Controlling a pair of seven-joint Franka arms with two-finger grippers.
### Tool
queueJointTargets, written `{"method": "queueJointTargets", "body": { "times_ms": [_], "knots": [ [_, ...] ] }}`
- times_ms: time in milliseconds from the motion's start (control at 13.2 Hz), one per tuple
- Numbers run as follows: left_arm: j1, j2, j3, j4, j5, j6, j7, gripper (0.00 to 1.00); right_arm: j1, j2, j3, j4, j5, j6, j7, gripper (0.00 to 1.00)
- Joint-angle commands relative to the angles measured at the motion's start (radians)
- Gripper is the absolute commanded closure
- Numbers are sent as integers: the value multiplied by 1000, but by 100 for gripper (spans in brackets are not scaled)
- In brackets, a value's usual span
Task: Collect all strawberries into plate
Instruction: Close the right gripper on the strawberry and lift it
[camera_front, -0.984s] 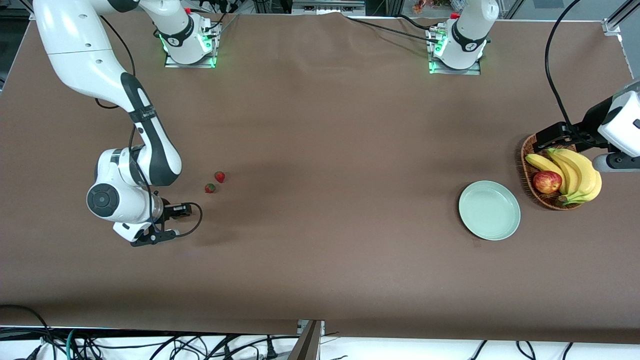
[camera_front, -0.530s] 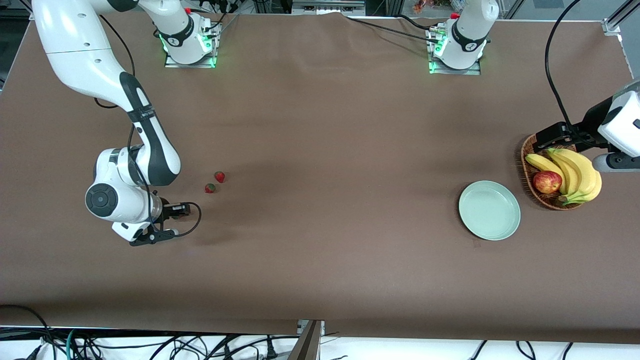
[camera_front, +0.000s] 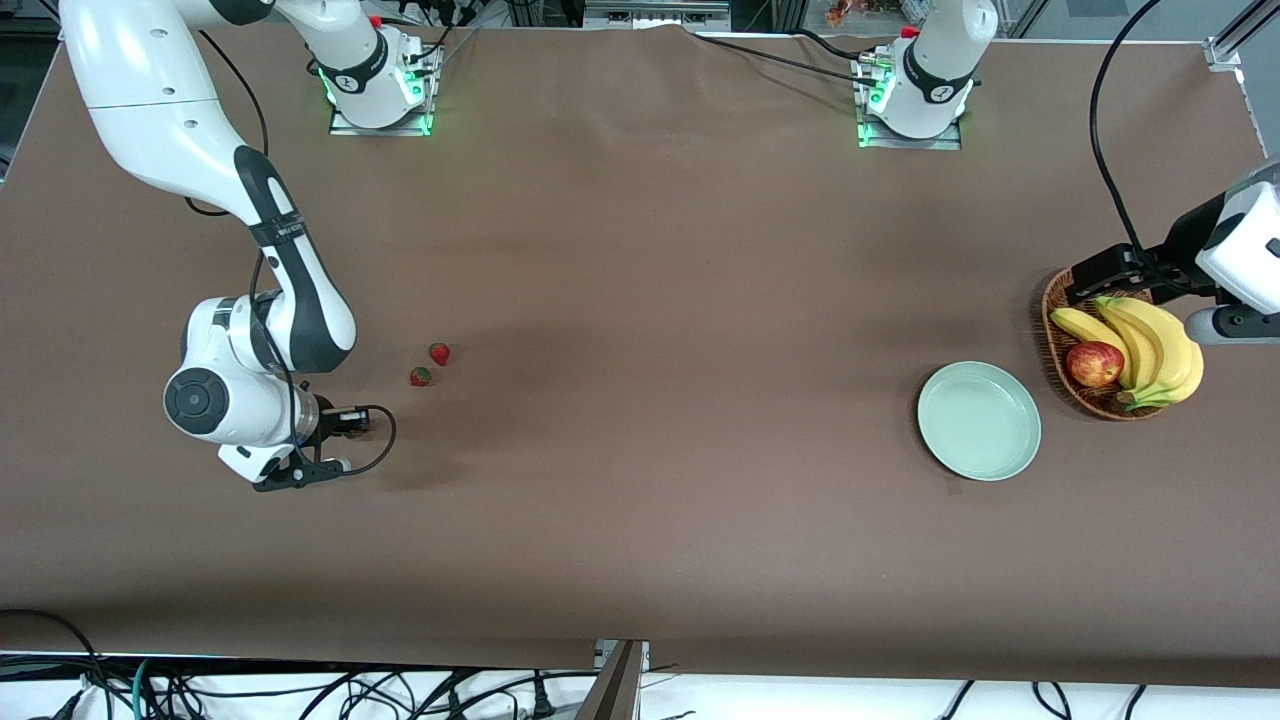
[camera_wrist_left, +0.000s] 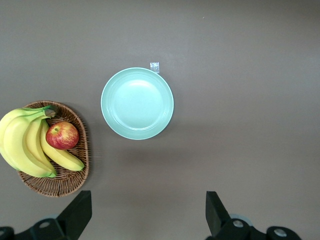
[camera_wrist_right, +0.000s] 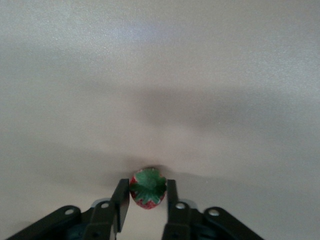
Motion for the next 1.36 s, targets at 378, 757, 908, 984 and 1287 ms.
{"method": "queueJointTargets", "body": {
  "times_ms": [378,757,908,984,1287],
  "knots": [
    [3,12,-2,28,2,-11,-5,0,-14,0,12,-13,3,20,-16,81],
    [3,12,-2,28,2,-11,-5,0,-9,-9,17,5,34,5,-11,82],
    [4,12,-2,26,2,-11,-5,0,-8,-23,19,7,34,-9,-11,82],
    [4,12,-2,26,2,-11,-5,0,-3,-31,19,18,42,-41,-7,82],
    [4,12,-2,26,2,-11,-5,0,14,-34,22,155,56,-230,27,82]
  ]
}}
